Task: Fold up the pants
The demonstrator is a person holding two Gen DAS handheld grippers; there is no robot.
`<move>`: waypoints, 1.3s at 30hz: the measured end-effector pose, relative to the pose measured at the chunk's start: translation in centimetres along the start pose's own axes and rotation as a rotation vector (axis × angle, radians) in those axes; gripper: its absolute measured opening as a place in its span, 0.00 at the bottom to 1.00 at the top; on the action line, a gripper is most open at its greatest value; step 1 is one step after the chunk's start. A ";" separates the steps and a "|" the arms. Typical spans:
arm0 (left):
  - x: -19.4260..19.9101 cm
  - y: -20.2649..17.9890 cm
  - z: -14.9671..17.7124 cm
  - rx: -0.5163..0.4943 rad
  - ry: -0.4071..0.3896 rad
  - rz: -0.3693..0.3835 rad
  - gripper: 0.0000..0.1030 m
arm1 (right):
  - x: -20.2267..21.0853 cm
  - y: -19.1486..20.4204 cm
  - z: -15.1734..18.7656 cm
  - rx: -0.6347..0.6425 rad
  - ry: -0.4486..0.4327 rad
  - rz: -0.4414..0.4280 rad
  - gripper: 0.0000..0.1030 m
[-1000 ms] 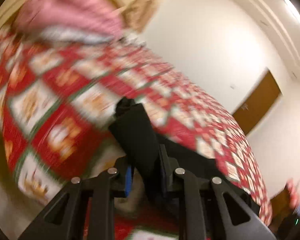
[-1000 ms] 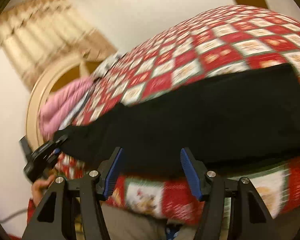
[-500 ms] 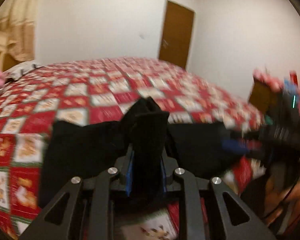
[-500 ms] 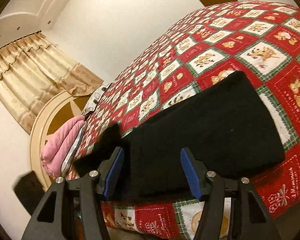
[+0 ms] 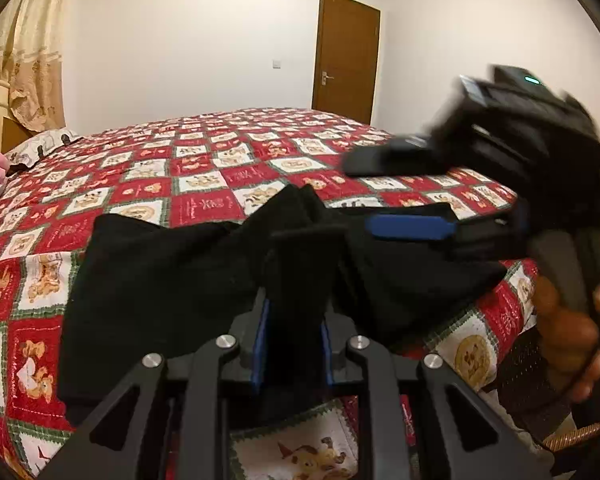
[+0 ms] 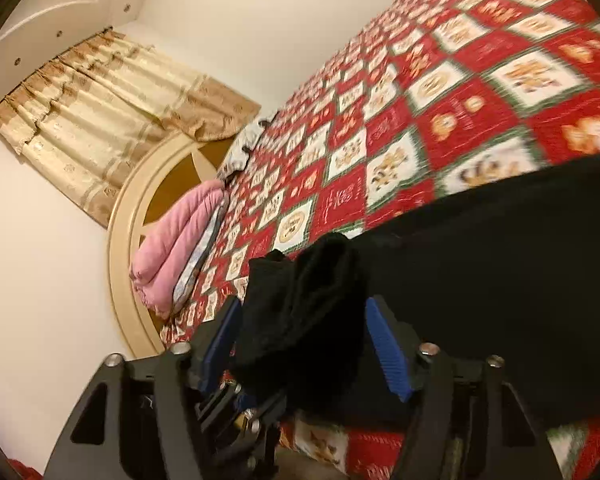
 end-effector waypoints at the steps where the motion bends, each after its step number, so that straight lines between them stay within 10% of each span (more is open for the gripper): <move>1: 0.1 0.0 0.0 -0.003 -0.006 -0.004 0.22 | -0.8 -0.1 0.0 -0.010 0.020 0.004 0.67; 7: 0.6 -0.4 0.1 -0.039 -0.025 -0.015 0.22 | -5.3 0.2 1.1 0.028 0.127 0.023 0.67; 9: 0.6 -0.5 0.3 -0.052 -0.019 -0.019 0.22 | -5.7 0.9 1.3 0.108 0.118 0.065 0.22; 12: 0.5 -0.4 0.1 -0.056 -0.014 -0.030 0.22 | -5.7 2.3 1.3 0.219 0.110 0.099 0.17; 23: 0.5 -8.5 -4.4 -0.214 -0.114 0.107 0.22 | 4.8 2.3 -4.8 0.388 -0.004 0.067 0.17; 39: -7.2 -17.2 0.0 -0.282 0.077 0.244 0.29 | 8.8 -11.2 -5.4 0.305 -0.008 0.257 0.23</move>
Point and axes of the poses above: each gripper's, at about its wrist camera, not at the fingertips, and x roughly against the way its jaws point, y to its left, z to its underside, the point moved 4 cm from there along -x, roughly the way its jaws point, and after that the axes turned 9 degrees about -y, right-handed, at the moved point
